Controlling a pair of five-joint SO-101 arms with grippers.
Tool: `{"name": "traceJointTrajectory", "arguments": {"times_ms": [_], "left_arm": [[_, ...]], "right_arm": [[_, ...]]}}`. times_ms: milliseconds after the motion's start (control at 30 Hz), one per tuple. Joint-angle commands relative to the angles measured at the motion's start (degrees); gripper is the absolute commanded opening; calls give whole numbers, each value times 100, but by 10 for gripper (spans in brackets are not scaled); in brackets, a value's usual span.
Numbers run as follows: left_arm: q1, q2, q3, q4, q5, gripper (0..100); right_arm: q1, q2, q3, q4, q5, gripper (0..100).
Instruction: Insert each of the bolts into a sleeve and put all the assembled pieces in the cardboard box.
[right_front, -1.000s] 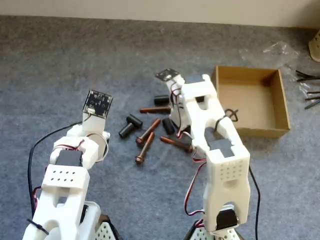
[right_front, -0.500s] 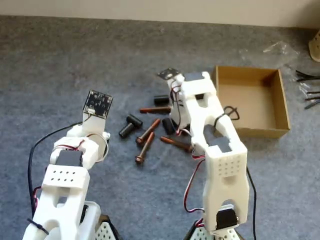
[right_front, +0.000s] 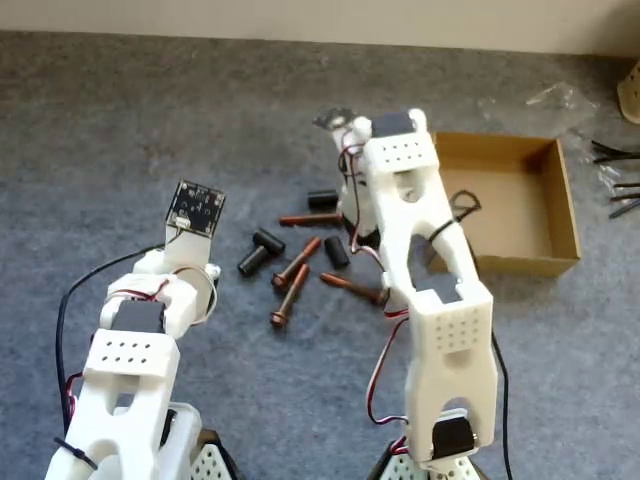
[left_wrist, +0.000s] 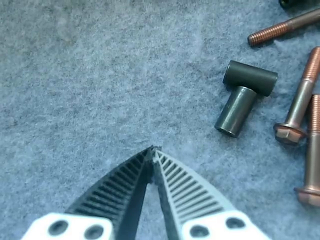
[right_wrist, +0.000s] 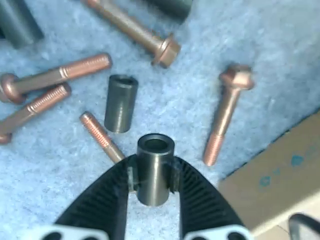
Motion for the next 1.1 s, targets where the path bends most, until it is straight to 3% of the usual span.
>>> {"name": "traceJointTrajectory", "arguments": {"times_ms": [0,200,600,900,1067], "left_arm": [[198,57,-66,-88,35,11],[391,57,-48,-79,35,11],[602,57,-84,0,-246,11],[611,66,-268,202,-255,11],[769,66,-453,448,-809,11]], "right_arm": [[-31,-576,-356,154,-79,3],[-31,-1895,-277,136,-334,3],[-57,-3776,1341,66,-343,4],[-48,-5622,3398,-910,-686,4],[-40,-6607,5042,-1877,-703,4]]}}
